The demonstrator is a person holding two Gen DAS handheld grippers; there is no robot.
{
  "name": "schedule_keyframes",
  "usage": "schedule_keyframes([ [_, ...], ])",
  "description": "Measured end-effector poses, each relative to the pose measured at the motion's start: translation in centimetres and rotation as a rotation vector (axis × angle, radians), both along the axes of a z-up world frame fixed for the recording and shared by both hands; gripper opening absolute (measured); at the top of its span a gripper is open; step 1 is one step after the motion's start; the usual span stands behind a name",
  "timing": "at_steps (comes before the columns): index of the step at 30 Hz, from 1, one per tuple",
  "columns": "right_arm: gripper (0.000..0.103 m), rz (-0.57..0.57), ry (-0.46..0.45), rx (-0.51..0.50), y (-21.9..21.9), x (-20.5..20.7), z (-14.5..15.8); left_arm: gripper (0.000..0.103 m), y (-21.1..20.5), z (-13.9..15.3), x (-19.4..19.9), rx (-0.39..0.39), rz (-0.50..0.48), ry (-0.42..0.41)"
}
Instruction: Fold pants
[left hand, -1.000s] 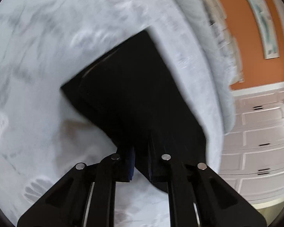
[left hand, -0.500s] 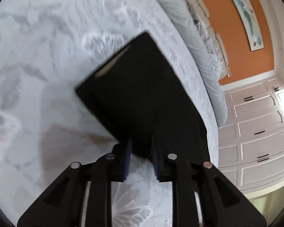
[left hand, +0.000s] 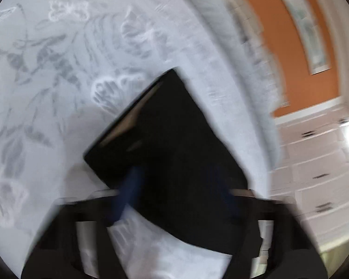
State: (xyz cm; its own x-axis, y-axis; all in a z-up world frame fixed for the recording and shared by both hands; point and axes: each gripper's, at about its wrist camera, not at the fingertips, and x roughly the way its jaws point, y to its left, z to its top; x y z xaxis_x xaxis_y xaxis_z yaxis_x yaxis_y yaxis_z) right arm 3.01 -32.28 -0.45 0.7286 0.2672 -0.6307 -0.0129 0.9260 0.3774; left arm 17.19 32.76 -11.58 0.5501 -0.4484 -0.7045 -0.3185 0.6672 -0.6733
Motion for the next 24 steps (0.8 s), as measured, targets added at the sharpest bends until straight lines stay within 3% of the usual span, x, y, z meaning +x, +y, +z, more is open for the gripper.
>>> schedule_keyframes([
  [3, 0.058, 0.118, 0.0, -0.042, 5.4, 2.3, 0.9, 0.005, 1.6, 1.5, -2.0, 0.002, 0.055, -0.092],
  [7, 0.058, 0.241, 0.025, -0.158, 11.2, 7.5, 1.3, 0.006, 2.0, -0.6, -3.4, 0.039, -0.006, -0.026],
  [11, 0.058, 0.31, 0.117, -0.173, 16.7, 16.1, -0.5, 0.009, 1.0, 1.4, -5.4, 0.128, -0.02, -0.087],
  [13, 0.058, 0.338, 0.166, -0.206, 19.1, 19.6, -2.1, 0.008, 0.5, 1.5, -5.3, 0.168, -0.041, -0.064],
  [17, 0.057, 0.353, 0.277, -0.258, 22.6, 25.2, -6.5, 0.008, 1.3, -1.0, -5.1, 0.145, -0.049, 0.013],
  [19, 0.016, 0.419, 0.307, -0.278, 24.4, 26.2, -8.2, 0.008, 1.9, -1.7, -5.5, 0.116, -0.058, -0.007],
  [22, 0.008, 0.482, 0.238, -0.449, 26.7, 26.0, -8.4, 0.008, 2.0, -2.0, -5.5, 0.113, -0.075, -0.023],
  [24, 0.002, 0.393, 0.196, -0.399, 25.3, 27.8, -7.8, 0.008, 1.8, -2.1, -5.4, 0.116, -0.077, -0.028],
])
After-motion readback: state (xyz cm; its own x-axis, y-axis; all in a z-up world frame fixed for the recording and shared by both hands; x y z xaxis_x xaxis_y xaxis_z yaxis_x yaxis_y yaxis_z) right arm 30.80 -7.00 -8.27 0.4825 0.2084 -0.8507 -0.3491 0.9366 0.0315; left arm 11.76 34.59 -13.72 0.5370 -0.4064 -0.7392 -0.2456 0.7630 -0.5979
